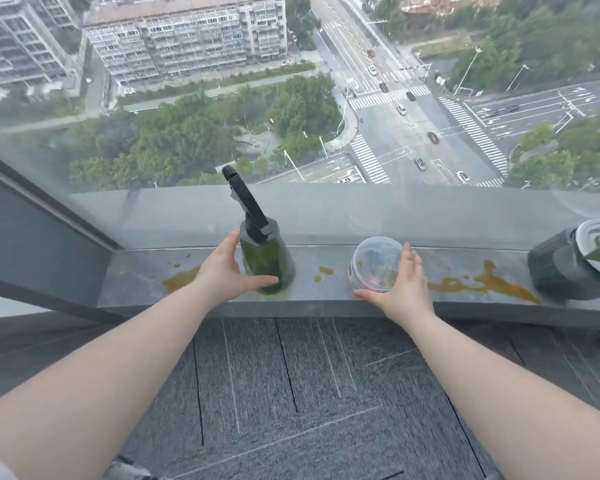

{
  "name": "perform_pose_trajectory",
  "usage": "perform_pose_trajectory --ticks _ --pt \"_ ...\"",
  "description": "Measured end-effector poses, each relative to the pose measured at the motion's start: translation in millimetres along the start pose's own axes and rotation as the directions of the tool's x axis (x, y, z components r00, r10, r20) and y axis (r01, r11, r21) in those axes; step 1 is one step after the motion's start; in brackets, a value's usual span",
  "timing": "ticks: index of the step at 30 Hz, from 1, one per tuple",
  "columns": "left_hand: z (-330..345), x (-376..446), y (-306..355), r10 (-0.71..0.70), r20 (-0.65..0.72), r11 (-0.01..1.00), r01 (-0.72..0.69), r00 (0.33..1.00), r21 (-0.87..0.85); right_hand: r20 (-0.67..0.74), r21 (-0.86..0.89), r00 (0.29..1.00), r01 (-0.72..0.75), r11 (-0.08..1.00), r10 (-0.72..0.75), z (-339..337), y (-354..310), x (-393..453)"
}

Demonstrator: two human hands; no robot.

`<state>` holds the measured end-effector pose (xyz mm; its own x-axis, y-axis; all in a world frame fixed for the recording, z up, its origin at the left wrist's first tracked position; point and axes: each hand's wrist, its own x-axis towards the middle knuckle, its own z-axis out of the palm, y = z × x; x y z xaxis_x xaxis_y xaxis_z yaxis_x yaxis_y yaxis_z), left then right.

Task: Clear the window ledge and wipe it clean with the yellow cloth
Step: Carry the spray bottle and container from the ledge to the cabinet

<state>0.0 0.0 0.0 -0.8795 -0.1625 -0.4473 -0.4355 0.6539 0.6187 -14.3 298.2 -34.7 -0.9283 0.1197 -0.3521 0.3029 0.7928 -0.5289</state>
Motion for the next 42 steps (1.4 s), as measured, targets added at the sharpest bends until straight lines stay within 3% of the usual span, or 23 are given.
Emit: perform_pose_trajectory --ticks 10,24,33,42 --pt "17 -9 17 -0.007 -0.159 0.971 -0.031 0.987 -0.237 -0.095 0.061 0.995 0.048 0.997 -0.042 8 1 0" --pt "-8 -56 46 -0.004 -0.146 0.928 -0.05 0.989 -0.368 -0.065 0.056 0.997 0.03 0.998 -0.027 -33 -18 -42" --pt "-73 -141 103 -0.051 -0.105 0.96 0.02 0.993 -0.278 0.008 0.008 0.999 -0.035 0.999 0.035 -129 -65 -124" --pt "-185 -257 199 -0.072 -0.106 0.965 0.042 0.992 -0.258 0.022 -0.079 0.999 0.036 0.996 -0.035 -265 -154 -220"
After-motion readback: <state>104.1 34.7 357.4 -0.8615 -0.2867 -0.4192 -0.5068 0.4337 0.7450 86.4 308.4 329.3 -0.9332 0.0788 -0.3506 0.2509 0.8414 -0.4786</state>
